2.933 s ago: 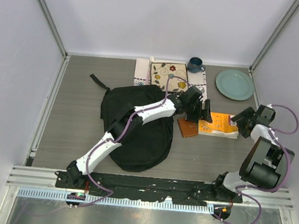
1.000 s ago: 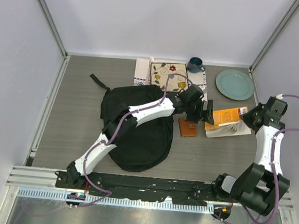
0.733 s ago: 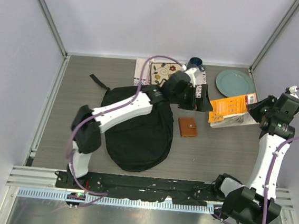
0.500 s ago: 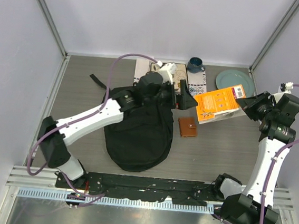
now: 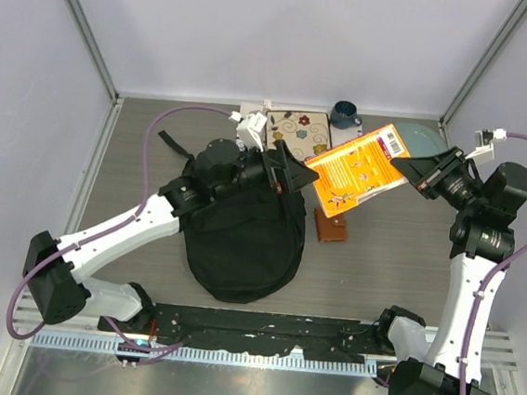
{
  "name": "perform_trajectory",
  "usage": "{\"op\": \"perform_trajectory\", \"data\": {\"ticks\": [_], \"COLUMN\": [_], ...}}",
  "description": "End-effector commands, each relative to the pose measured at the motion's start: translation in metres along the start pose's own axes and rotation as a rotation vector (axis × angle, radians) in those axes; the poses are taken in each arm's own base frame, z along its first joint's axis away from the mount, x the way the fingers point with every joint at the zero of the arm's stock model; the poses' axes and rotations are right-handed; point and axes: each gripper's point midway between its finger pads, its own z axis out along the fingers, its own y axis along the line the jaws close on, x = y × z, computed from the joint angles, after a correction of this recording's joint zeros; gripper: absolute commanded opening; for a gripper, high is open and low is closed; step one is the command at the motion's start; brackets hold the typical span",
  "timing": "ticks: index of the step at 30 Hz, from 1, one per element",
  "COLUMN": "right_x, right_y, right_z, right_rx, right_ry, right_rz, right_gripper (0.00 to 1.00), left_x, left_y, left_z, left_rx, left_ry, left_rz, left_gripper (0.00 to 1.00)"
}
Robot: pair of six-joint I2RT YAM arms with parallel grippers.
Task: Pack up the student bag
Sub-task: Pick up the book from the center of the board.
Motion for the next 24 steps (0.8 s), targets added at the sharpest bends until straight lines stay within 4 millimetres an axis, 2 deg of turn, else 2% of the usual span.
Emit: {"op": "perform_trajectory", "data": {"ticks": [1, 5, 12, 19, 22, 24], "right_x": [-0.001, -0.001, 0.003, 0.011, 0.013, 0.014], "right_y": [0.044, 0.056, 0.064, 0.075, 0.073, 0.070], "right_z": [-0.007, -0.009, -0.010, -0.009, -0.006, -0.004], "right_rx": [-0.162, -0.223, -0.267, -0.328, -0.333, -0.329], "right_ry": [0.019, 0.018, 0.042, 0.092, 0.112, 0.115], "right_rz": [-0.058, -0.030, -0.008, -0.026, -0.017, -0.007], "right_gripper": [0.00, 0.00, 0.00, 0.00, 0.00, 0.00], "left_x": [-0.025, -0.020, -0.017, -0.021, -0.019, -0.018], "left_y": [-0.033, -0.031, -0.028, -0.052, -0.062, -0.068], "left_z": [-0.002, 0.004, 0.004, 0.006, 0.006, 0.005], "left_rx": [0.152, 0.165, 0.183, 0.300, 0.360, 0.394], "left_ry": [-0.097, -0.080, -0.100, -0.098, -0.082, -0.073], "left_rz": [-0.012, -0.017, -0.015, 0.023, 0.024, 0.024], "left_gripper": [1.00, 1.00, 1.00, 1.00, 1.00, 0.95]}}
